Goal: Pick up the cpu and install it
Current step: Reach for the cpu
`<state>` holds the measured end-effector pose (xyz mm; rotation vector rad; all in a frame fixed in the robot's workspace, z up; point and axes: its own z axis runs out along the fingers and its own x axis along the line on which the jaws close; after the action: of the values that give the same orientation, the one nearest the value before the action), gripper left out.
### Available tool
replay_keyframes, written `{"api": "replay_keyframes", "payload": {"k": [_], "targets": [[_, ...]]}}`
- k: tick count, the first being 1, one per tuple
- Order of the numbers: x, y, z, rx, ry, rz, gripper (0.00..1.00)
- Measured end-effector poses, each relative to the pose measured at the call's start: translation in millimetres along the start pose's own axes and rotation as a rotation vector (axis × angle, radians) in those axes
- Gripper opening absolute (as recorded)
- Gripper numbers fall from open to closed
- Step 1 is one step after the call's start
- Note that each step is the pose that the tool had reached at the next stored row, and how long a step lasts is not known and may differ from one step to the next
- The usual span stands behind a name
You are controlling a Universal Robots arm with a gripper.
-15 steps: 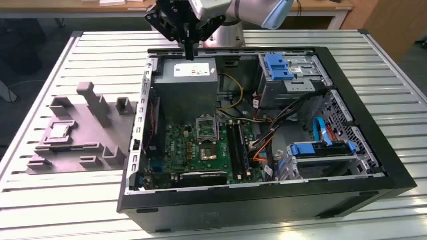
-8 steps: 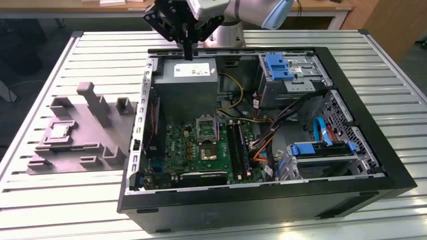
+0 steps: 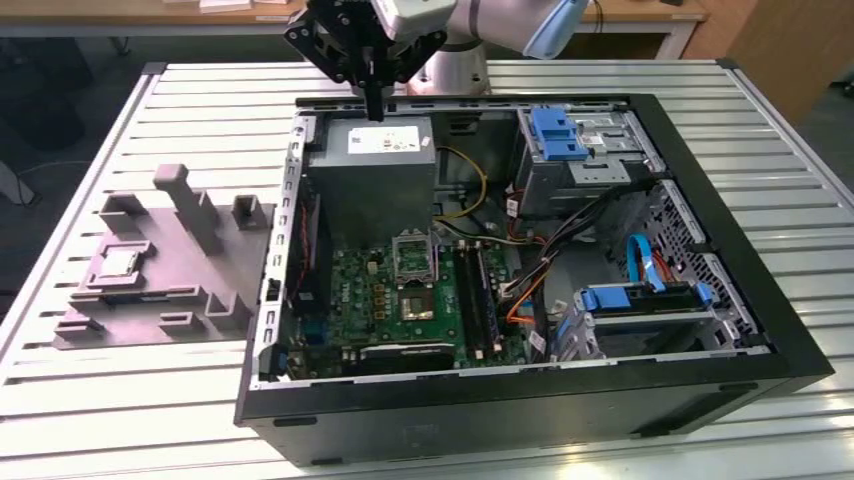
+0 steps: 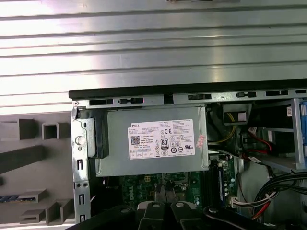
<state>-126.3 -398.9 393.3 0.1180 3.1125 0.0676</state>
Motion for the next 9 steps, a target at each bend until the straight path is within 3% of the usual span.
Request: {"api": "replay_keyframes", "payload": {"k": [9], "targets": [[2.0, -0.2, 0.0, 0.0, 0.0, 0.0, 0.11]]}}
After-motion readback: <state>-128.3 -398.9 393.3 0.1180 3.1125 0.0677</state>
